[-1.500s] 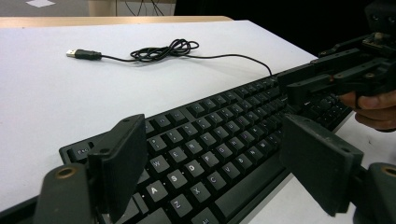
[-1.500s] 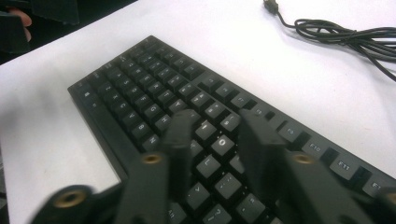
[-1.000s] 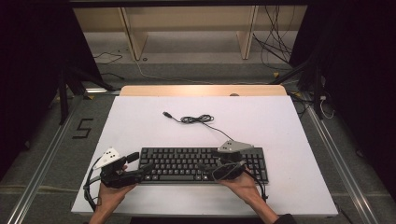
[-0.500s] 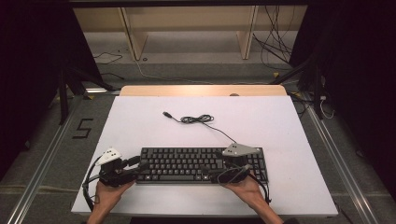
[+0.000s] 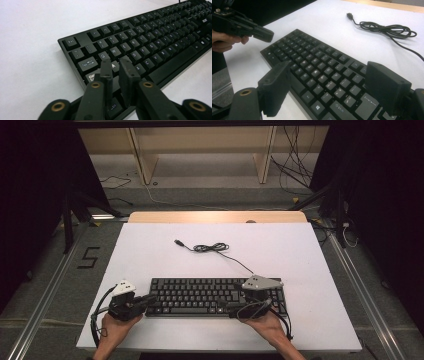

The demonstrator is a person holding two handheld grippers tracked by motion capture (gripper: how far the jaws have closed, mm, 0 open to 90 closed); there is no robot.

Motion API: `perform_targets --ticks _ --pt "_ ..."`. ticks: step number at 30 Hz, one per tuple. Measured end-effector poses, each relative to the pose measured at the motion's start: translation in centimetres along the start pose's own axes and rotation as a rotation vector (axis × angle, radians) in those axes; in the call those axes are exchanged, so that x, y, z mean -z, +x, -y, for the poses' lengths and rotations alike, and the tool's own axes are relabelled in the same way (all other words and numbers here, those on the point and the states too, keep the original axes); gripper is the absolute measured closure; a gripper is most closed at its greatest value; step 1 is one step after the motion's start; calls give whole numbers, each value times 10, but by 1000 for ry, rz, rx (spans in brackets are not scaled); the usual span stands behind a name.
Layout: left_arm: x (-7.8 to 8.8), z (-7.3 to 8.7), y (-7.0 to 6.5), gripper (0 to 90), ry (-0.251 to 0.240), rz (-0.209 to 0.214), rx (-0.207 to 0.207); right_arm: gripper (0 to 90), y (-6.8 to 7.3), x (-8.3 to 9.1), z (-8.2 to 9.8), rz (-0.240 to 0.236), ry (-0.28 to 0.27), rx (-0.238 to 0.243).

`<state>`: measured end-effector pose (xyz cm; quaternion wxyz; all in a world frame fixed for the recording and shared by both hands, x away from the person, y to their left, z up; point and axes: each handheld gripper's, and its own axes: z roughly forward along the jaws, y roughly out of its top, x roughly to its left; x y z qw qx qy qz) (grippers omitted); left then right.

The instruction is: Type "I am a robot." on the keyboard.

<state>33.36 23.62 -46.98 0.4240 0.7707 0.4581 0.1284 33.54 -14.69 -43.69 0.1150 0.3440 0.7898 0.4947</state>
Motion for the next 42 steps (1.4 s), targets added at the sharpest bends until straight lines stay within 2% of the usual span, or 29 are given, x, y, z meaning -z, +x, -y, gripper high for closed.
perform_targets --ticks 6,14,27,42 --pt "-3 1 -1 888 21 1 -6 222 1 3 1 -1 -3 0" --pt "-7 2 -1 890 56 -1 -18 222 2 6 3 -2 -3 -1" --pt "-10 3 0 891 88 -9 -18 222 3 8 4 -6 -4 1" --pt "-13 4 3 893 104 2 14 221 4 9 5 -5 -4 4"
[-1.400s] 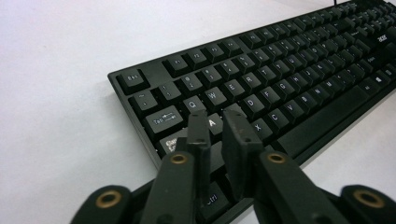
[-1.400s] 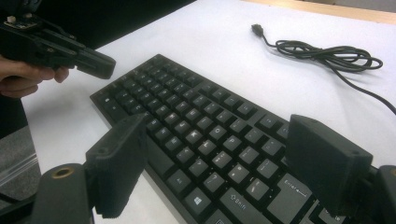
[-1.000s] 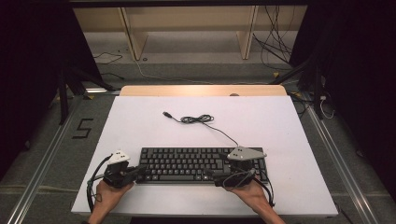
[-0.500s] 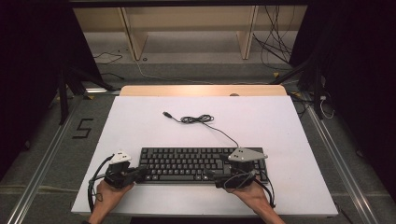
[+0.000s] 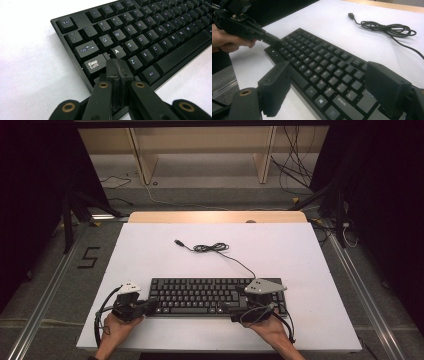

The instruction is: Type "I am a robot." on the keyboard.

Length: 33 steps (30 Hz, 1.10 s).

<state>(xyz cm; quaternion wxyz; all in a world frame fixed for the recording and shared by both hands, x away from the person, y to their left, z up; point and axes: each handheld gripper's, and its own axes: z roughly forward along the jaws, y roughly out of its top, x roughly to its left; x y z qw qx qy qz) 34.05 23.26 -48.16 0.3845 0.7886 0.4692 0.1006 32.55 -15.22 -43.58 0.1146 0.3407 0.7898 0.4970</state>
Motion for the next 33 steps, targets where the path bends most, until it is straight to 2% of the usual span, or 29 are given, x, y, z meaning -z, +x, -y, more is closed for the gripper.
perform_targets --ticks 4,9,18,22,29,33 --pt "0 -1 0 892 5 -1 -7 221 0 0 0 0 -3 -2" --pt "4 -2 -2 890 -21 -9 -19 221 0 0 0 -1 -6 -1" --pt "11 -4 -3 793 -77 7 -22 219 0 0 0 -1 -8 0" --pt "12 -5 -5 720 -107 19 -14 217 1 0 0 0 -10 1" --pt "18 -7 -7 514 -185 22 6 214 1 -1 0 0 -11 3" --pt "20 -8 -8 452 -217 29 13 212 1 -1 0 0 -10 3"
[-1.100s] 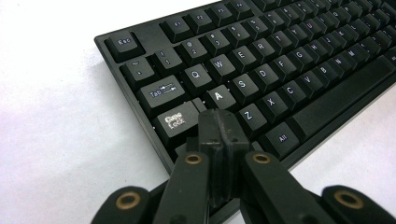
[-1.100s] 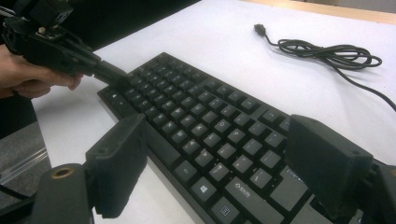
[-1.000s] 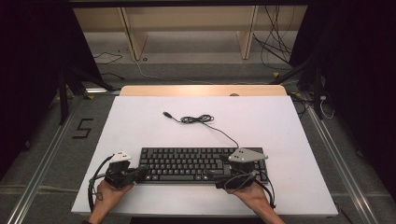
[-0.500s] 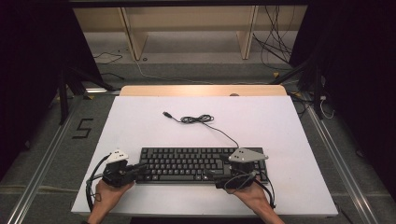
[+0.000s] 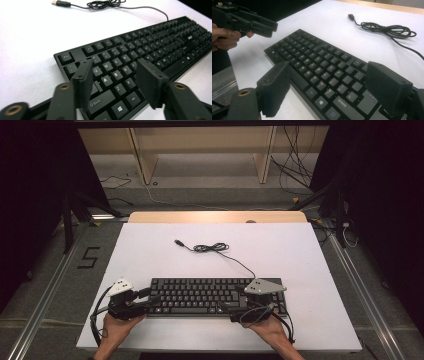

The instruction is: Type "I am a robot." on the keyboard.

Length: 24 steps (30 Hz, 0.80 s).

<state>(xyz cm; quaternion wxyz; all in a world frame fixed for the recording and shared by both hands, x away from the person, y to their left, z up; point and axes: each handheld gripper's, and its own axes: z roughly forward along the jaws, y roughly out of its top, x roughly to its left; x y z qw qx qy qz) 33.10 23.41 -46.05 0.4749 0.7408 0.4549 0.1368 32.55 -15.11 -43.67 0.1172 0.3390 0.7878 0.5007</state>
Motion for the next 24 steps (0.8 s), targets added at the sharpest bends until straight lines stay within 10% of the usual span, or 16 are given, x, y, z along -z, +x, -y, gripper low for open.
perform_targets --ticks 24 --pt "-3 -4 -13 274 -33 29 9 214 6 -7 1 -18 10 11"
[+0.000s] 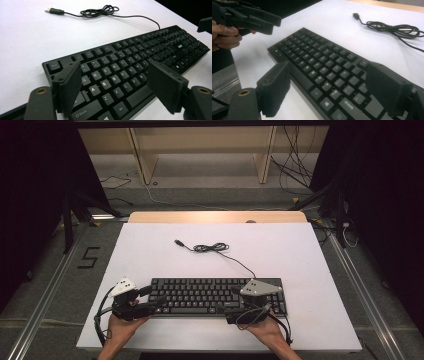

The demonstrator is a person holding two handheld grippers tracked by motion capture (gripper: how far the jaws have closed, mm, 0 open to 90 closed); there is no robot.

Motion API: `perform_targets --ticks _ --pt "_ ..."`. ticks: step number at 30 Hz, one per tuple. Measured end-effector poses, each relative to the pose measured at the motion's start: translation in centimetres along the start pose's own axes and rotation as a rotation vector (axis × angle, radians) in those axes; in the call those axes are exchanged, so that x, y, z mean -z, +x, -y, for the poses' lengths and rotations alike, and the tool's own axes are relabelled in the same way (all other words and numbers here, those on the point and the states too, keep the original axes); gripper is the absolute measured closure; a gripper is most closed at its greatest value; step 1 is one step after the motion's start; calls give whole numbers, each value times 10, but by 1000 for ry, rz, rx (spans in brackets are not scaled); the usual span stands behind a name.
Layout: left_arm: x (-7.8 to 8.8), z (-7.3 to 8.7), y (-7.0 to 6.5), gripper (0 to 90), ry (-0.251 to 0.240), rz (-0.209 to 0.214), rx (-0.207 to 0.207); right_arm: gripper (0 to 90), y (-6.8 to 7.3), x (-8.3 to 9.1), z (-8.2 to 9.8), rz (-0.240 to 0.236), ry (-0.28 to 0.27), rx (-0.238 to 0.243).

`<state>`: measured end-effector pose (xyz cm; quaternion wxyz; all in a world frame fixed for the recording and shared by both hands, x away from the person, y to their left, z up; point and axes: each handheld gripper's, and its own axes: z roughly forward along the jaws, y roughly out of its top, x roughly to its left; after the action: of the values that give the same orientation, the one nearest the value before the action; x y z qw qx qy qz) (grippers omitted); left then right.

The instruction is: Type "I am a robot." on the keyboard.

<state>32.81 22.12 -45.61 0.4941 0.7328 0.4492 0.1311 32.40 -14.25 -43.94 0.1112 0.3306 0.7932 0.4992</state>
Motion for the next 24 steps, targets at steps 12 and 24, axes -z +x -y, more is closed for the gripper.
perform_targets --ticks 12,24 --pt "-6 2 -15 365 23 74 -43 220 7 -7 0 -19 14 10" --pt "-27 10 -31 806 145 117 -154 219 6 -5 0 -17 5 8"
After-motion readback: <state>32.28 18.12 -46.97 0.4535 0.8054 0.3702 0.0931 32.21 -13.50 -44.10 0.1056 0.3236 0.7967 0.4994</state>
